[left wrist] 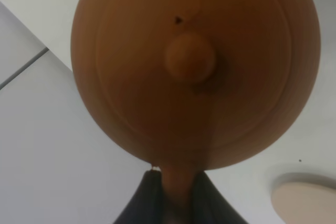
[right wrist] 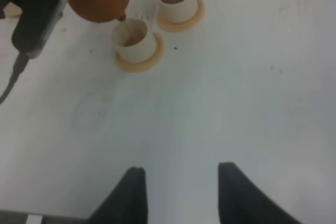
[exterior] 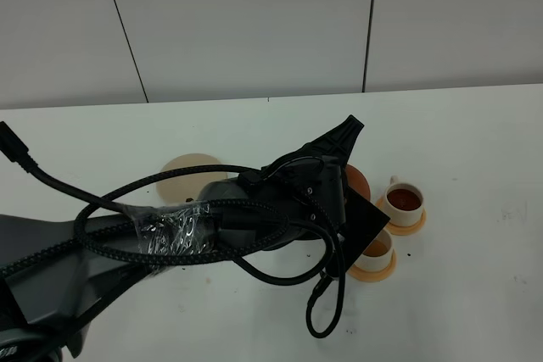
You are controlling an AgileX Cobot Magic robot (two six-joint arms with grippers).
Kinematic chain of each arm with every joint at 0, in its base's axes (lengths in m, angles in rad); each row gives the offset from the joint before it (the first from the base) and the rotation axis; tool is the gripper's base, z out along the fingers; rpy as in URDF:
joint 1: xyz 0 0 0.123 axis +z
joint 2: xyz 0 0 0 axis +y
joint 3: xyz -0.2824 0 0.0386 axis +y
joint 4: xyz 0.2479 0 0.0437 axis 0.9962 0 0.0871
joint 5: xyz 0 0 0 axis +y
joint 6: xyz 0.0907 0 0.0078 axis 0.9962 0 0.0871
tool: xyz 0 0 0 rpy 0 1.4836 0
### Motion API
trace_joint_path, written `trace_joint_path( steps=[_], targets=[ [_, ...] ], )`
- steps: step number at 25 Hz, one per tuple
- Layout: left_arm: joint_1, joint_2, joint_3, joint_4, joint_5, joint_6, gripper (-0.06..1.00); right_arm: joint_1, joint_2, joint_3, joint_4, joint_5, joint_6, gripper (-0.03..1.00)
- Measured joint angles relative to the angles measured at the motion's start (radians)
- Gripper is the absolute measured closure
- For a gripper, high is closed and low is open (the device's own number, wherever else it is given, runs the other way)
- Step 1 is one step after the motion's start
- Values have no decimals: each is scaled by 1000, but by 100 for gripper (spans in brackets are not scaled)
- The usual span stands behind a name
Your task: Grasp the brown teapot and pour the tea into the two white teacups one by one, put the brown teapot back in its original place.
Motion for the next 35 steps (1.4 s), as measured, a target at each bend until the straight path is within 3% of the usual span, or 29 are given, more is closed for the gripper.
trace_joint_path(
  steps=[35],
  targets=[
    [-2, 0, 0, 47, -9, 35, 78, 0, 0, 0, 0, 0, 0, 65]
  ],
)
